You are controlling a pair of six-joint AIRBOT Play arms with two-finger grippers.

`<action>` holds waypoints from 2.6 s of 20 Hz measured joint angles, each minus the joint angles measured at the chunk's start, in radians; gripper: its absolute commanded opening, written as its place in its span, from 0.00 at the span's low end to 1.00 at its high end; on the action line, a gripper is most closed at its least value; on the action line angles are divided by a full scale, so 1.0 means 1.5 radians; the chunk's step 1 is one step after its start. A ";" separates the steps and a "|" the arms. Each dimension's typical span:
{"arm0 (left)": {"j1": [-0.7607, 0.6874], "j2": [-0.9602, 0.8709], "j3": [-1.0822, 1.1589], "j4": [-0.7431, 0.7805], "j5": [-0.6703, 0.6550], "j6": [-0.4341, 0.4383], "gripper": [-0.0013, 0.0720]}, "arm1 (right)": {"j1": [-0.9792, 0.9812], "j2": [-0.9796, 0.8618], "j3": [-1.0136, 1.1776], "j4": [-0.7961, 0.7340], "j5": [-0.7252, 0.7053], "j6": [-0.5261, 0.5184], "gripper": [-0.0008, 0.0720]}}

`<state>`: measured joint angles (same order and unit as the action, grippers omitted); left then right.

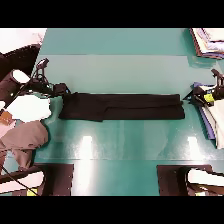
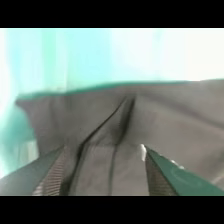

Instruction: Fold the shirts.

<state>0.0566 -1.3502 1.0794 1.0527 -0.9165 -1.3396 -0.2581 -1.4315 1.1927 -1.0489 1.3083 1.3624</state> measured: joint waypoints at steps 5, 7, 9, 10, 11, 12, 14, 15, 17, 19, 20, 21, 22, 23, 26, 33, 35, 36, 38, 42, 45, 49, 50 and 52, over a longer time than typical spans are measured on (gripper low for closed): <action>0.000 -0.006 0.035 -0.011 -0.061 0.001 0.05 | -0.030 0.000 0.028 0.002 0.024 -0.033 0.85; 0.001 -0.007 0.041 -0.019 -0.094 0.002 0.05 | -0.054 -0.013 0.032 0.001 0.052 -0.041 0.87; 0.000 -0.007 0.044 -0.032 -0.118 0.002 0.05 | -0.073 -0.036 0.033 0.001 0.077 -0.044 0.87; -0.003 -0.007 0.045 -0.037 -0.126 0.003 0.05 | -0.079 -0.052 0.034 0.001 0.085 -0.045 0.87; -0.010 -0.007 0.046 -0.042 -0.131 0.003 0.05 | -0.081 -0.068 0.034 0.002 0.091 -0.046 0.87; -0.021 -0.007 0.047 -0.047 -0.137 0.003 0.05 | -0.080 -0.084 0.035 0.003 0.094 -0.047 0.87; -0.049 -0.009 0.047 -0.051 -0.138 0.003 0.05 | -0.066 -0.119 0.035 0.005 0.097 -0.048 0.87; -0.066 -0.009 0.048 -0.053 -0.135 0.001 0.05 | -0.054 -0.135 0.035 0.006 0.097 -0.049 0.87; -0.102 -0.010 0.048 -0.056 -0.120 -0.011 0.05 | -0.026 -0.159 0.036 0.020 0.104 -0.049 0.80; -0.139 -0.011 0.048 -0.057 -0.098 -0.025 0.05 | 0.002 -0.176 0.036 0.016 0.096 -0.053 0.48; -0.158 -0.011 0.048 -0.057 -0.085 -0.032 0.05 | 0.016 -0.182 0.037 0.015 0.088 -0.058 0.24; -0.176 -0.012 0.048 -0.057 -0.073 -0.036 0.05 | 0.028 -0.185 0.036 0.014 0.079 -0.063 0.04; -0.195 -0.015 0.050 -0.058 -0.060 -0.042 0.05 | 0.036 -0.183 0.036 0.015 0.076 -0.067 0.04; -0.213 -0.020 0.053 -0.058 -0.048 -0.048 0.05 | 0.042 -0.177 0.035 0.008 0.067 -0.072 0.04; -0.267 -0.059 0.083 -0.058 -0.021 -0.061 0.05 | 0.052 -0.131 0.035 0.016 0.035 -0.079 0.04; -0.374 -0.223 0.216 -0.060 -0.007 -0.084 0.05 | 0.115 0.024 0.078 0.122 0.036 -0.082 0.04; -0.388 -0.267 0.251 -0.061 -0.012 -0.093 0.05 | 0.155 0.051 0.114 0.132 0.036 -0.072 0.04; -0.392 -0.283 0.264 -0.062 -0.012 -0.096 0.05 | 0.175 0.058 0.133 0.137 0.036 -0.067 0.04; -0.397 -0.306 0.282 -0.061 -0.018 -0.101 0.05 | 0.217 0.068 0.171 0.140 0.037 -0.053 0.04; -0.402 -0.323 0.297 -0.059 -0.017 -0.105 0.05 | 0.296 0.076 0.220 0.144 0.027 -0.030 0.04; -0.399 -0.326 0.314 -0.057 -0.013 -0.106 0.05 | 0.350 0.076 0.234 0.160 0.012 -0.024 0.04; -0.357 -0.285 0.351 -0.029 -0.033 -0.104 0.05 | 0.429 0.061 0.244 0.185 -0.032 -0.025 0.04; -0.337 -0.264 0.360 -0.015 -0.047 -0.104 0.05 | 0.455 0.051 0.249 0.187 -0.048 -0.026 0.04; -0.284 -0.216 0.376 0.029 -0.070 -0.104 0.05 | 0.514 0.021 0.270 0.192 -0.085 -0.028 0.04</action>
<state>-0.3698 -1.6741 1.6432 1.0958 -1.0214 -1.4952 0.5137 -1.4002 1.5970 -0.7609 1.1809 1.3205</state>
